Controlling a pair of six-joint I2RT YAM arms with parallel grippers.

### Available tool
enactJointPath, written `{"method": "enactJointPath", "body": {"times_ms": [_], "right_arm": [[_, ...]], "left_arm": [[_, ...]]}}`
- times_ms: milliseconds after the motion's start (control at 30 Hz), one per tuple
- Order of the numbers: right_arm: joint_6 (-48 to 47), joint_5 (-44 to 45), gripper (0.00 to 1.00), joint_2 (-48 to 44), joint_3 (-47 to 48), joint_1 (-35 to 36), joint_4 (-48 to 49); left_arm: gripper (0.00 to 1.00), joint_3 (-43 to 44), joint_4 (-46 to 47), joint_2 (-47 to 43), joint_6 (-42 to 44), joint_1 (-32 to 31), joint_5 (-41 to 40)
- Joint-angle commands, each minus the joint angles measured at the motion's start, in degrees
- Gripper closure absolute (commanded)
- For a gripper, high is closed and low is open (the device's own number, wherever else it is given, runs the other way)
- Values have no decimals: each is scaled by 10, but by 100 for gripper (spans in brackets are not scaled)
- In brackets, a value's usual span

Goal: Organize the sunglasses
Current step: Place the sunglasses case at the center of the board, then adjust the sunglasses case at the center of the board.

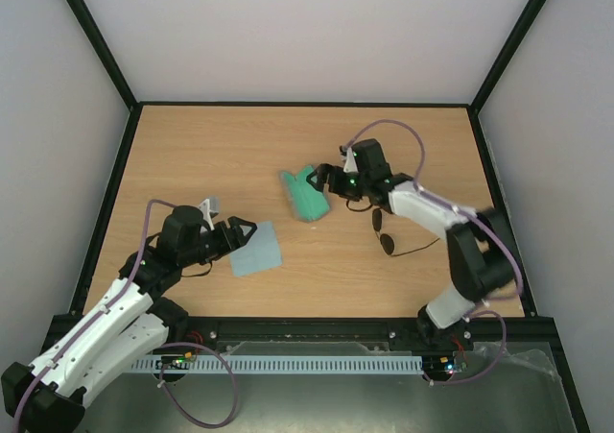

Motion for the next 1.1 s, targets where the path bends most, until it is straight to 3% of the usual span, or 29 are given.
{"method": "enactJointPath", "body": {"times_ms": [0,200,400,600,800,1067], "right_arm": [[-28,152,2,-134,-72,45,-84],[43,190,29,-216,-183,109,-53],[83,181,56,-164,-217,129,13],[92,205,67,-57,-164,134,28],[77,287,79,22,-81,134,-38],[61,366,78,56,-13,115,-99]], "left_arm": [[21,-18,9,8,6,3,4],[21,-19,36,42,11,5,15],[21,-16,39,49,14,5,16],[21,-24,30,30,8,6,12],[21,-23,11,10,9,7,8],[21,-23,-7,-9,13,9,4]]}}
